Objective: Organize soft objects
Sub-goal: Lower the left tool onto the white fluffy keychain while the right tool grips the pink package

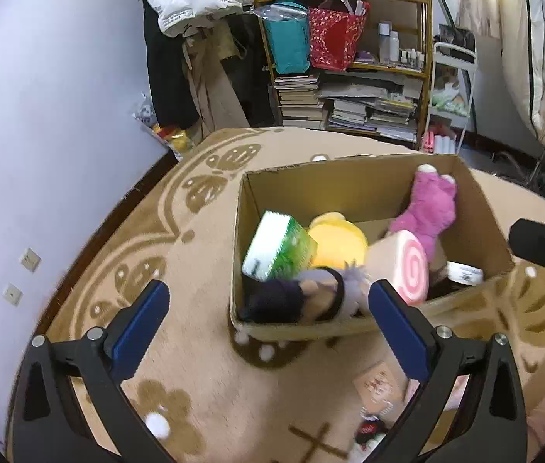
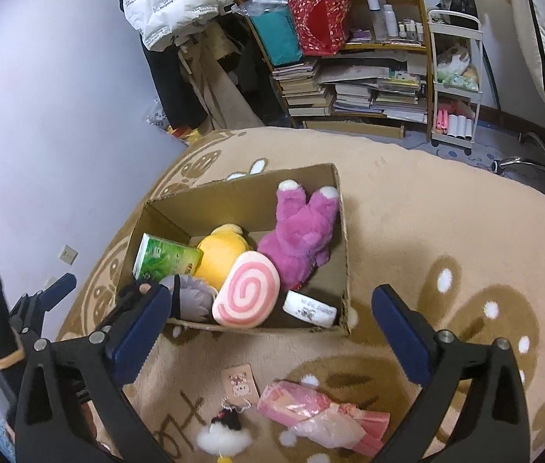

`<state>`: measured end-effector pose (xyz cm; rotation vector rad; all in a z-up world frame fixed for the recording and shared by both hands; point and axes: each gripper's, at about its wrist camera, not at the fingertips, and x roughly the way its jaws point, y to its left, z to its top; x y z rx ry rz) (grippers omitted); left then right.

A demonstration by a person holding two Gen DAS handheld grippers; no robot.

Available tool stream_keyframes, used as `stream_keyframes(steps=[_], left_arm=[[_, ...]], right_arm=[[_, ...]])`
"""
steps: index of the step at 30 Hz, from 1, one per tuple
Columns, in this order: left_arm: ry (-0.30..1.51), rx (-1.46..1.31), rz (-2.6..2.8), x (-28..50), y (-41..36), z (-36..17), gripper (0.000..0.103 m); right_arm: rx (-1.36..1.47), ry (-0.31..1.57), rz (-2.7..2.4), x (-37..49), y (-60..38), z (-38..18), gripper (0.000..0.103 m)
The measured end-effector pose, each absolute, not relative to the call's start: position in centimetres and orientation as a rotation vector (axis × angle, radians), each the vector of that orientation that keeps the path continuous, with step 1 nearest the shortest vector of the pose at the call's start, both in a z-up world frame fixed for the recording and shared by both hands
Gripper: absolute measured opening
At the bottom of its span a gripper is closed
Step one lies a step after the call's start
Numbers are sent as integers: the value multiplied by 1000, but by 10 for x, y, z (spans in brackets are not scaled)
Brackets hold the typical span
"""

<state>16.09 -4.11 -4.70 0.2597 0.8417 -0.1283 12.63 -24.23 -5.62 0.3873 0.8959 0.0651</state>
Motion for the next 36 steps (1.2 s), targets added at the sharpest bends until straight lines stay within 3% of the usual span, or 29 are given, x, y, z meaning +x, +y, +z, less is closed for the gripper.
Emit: stream_keyframes(steps=[22,36], left_arm=[[1148,59,-232,88,-50,-99,102],[1311,140,-281,86,-76,-155,102]], right_arm=[[333,1068,87,69,-245,-105,103],[238,1249,109,81,-236,-151,103]])
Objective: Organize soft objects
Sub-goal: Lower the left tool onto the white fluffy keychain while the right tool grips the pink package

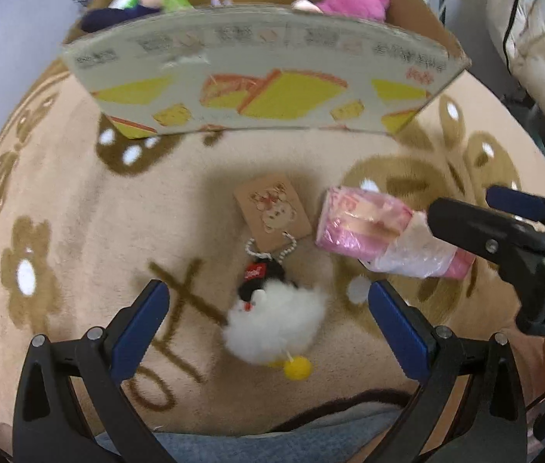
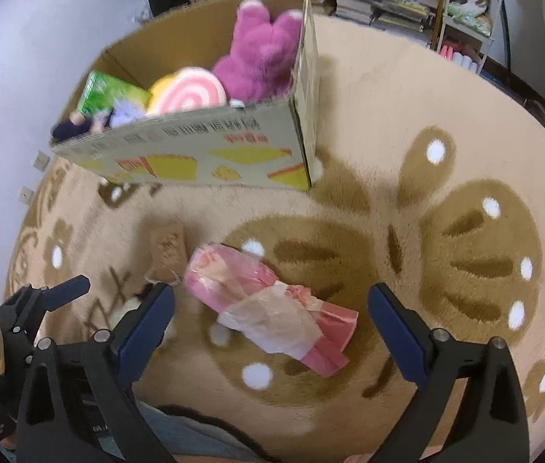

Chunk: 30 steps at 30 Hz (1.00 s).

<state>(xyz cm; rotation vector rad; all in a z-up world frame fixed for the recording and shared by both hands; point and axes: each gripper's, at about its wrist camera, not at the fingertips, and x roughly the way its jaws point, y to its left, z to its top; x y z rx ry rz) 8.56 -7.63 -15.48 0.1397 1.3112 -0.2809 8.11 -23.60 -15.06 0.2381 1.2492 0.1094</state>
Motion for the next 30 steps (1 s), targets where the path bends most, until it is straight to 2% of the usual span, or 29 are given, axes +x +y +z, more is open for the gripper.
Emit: stream_keyframes(steps=[7,9,14,17,21,24,25,30], left_arm=[[1364,170,-285,85,-86,-173,98],[1383,172,-279,86,-87,-178,80],[1451,223,-267,85,-91,-196,59],[1435,277,-263,82,-98,-198,54],[1422,281,-255,80,-100,-199,42],[1416,273,-241,79,-99,-198,34],[1412,268,-238,79,-98,-197,33],[1388,268,-235,86,-91,-190,31]], right_arm=[[214,1332,177,89,-226,-175,103],[219,1345,200,90,-223,-180,103],[217,1385,196,93,-216,-195,102],[215,1413,196,94,-213,-202,91],[170,1447,188,95,-205,-210,89],[140,1446,175,95,-202,-211,82],[123,1434,169,94,-200,-209,75],[108,1356,157,90,-198,-196,53]])
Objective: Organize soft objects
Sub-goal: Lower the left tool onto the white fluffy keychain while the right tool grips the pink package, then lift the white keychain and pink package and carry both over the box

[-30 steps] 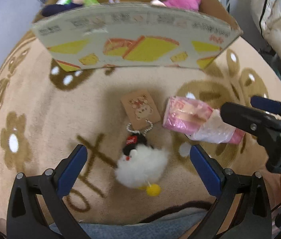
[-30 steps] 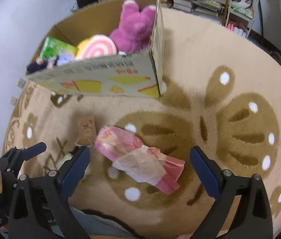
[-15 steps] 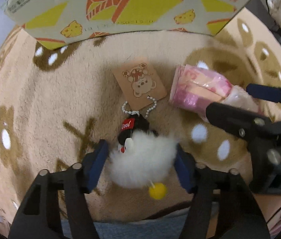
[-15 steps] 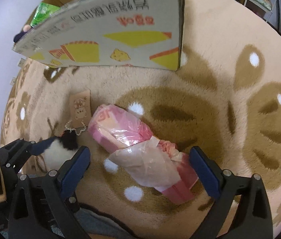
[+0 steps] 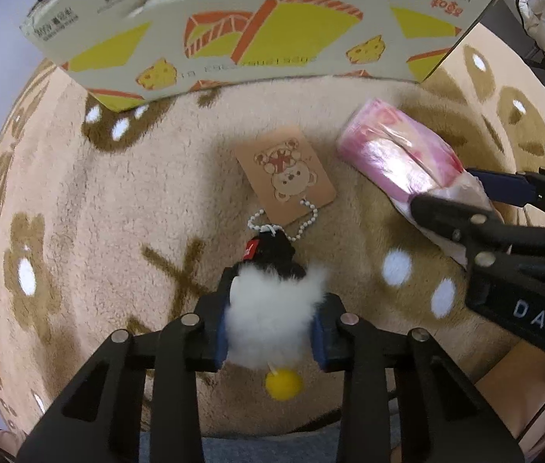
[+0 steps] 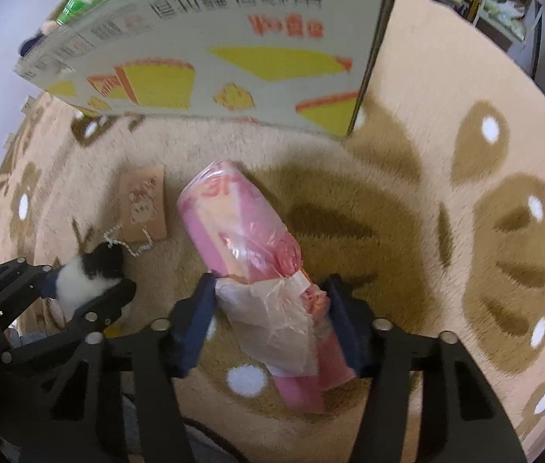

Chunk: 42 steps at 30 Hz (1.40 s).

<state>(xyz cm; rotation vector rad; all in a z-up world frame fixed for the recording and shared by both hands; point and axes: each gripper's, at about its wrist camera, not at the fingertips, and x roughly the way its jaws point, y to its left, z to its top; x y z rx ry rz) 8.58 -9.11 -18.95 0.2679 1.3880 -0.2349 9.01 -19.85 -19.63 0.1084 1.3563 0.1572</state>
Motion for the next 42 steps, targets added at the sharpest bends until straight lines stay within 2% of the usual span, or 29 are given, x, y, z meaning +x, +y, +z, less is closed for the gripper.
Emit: stream_keyframes(steps=[2,5,7,14,26,31,42], left_arm=[[1362,266,-239,85,-91,-184,31],[1325,267,-233,84,-91,-175,31],[1304,261,-222,88,-87,-169,31],[1198,249,-166,92,-81,-146,31],[900,285,-99,93,-65,-68,31],[868,253,-82,107,-55,-50,31],[826,161,-100,150,-43,-35,32]], right_arm=[[110,1304,170,87,-199,-185,33],[118,1238,197,83,-197,-173,20],[119,1205,204,81,-196,-166,17],[158,1068,243,65,-200,-135,16],[214,871,242,46,-217,-65,16],[210,833,235,60,-223,-46,16],[267,809,180,110,-227,-41,16]])
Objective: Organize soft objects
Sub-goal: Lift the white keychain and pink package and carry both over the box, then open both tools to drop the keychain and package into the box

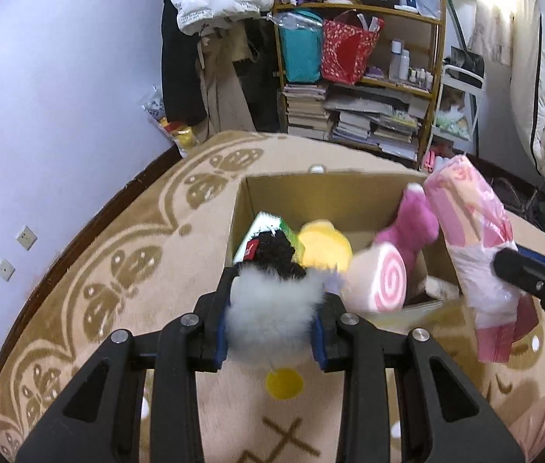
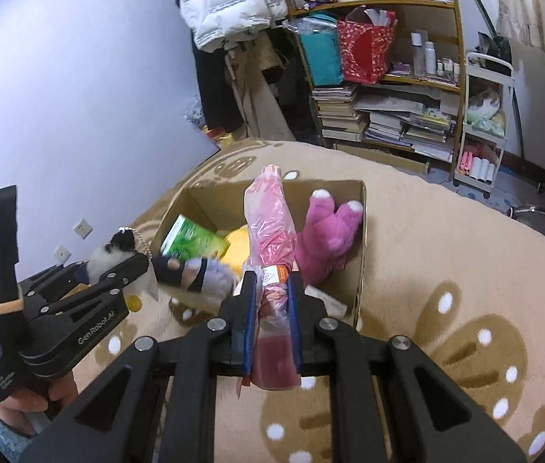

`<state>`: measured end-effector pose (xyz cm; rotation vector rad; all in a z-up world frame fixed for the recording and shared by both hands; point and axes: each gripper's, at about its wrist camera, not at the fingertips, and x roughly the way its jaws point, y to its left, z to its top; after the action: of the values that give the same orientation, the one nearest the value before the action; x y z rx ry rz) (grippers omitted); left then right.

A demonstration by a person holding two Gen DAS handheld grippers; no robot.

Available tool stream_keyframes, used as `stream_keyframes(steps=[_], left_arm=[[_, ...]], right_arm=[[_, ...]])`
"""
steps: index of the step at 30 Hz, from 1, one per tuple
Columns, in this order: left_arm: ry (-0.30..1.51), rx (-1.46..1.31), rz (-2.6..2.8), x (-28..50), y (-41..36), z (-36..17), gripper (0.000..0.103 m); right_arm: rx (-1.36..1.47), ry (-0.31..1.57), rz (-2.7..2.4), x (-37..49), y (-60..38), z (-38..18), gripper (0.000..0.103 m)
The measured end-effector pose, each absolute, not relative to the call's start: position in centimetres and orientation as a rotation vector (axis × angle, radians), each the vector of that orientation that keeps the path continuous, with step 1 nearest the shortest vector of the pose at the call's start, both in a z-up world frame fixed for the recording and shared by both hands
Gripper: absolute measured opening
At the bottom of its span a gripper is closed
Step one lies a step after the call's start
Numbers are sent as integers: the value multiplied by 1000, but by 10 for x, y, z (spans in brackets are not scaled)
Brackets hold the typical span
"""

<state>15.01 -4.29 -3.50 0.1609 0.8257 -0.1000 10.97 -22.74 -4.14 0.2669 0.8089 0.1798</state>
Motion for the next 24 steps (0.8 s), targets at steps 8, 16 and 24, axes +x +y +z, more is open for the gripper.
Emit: stream_keyframes(steps=[8,16,24], left_arm=[[777,177,-128,183,-53,-28,33],[787,208,-146,196,-62,-39,40],[747,202,-150,191,-62,-34,70]], right_arm=[[246,828,146,140,-226,-42,16],[258,897,142,154,-230,-58,17],[257,890,142,149,-227,-55,24]])
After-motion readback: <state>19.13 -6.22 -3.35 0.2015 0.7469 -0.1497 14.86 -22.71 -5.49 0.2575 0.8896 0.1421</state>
